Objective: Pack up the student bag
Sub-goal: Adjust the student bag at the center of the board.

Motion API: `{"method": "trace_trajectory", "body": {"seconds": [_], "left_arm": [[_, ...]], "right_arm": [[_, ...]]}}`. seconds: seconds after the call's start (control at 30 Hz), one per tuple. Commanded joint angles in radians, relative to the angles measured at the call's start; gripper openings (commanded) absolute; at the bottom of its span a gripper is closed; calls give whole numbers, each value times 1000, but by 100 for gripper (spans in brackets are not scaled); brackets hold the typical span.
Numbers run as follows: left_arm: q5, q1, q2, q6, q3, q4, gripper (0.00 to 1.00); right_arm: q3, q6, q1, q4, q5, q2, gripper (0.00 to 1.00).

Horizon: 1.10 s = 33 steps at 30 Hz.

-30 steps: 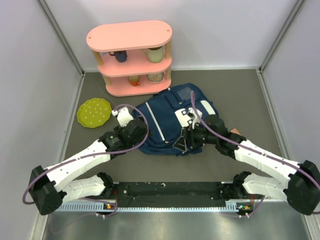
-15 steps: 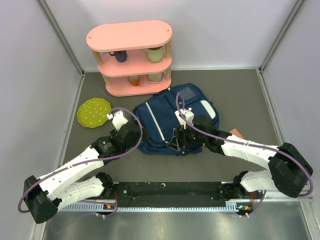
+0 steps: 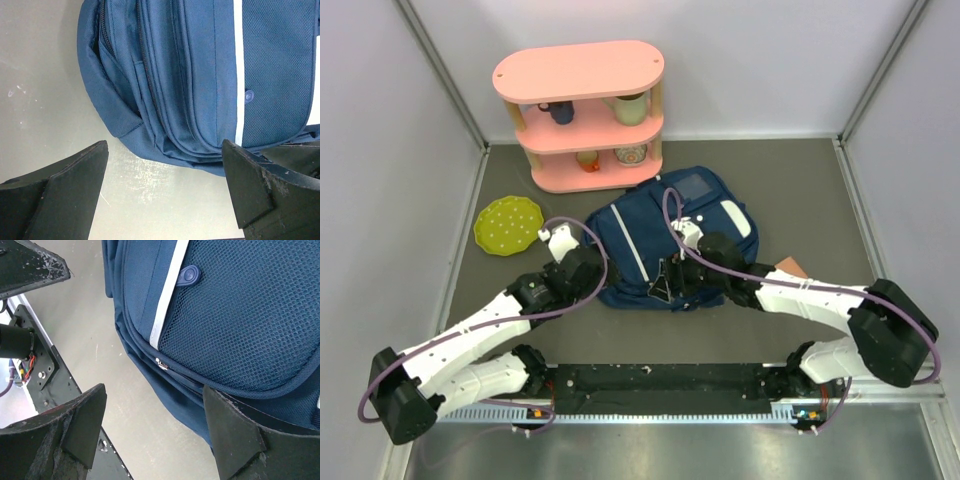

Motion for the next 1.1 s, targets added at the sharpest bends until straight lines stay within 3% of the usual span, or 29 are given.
{"method": "trace_trajectory", "body": {"seconds": [0.0, 0.4, 0.5, 0.63, 0.73, 0.87, 1.03, 1.07], "left_arm": [[17, 4, -1, -13, -12, 36, 99], [46, 4, 2, -23, -24, 50, 99], [78, 2, 3, -19, -17, 53, 99], [146, -7, 31, -42, -11, 86, 96], [155, -47, 69, -85, -4, 135, 93], [167, -128, 140, -163, -6, 279, 90], [193, -163, 239, -158, -49, 497, 80], [186, -163, 279, -163, -47, 511, 74]], "right_arm": [[55, -10, 37, 49, -14, 20, 75], [30, 24, 140, -12, 21, -50, 74], [26, -7, 139, -81, 116, -142, 75], [3, -26, 130, -141, 382, -291, 78], [-3, 55, 38, -233, 493, -356, 78], [-16, 116, -71, -262, 465, -376, 78], [-3, 114, -79, -259, 443, -381, 77], [-3, 116, -81, -259, 439, -379, 77]]}}
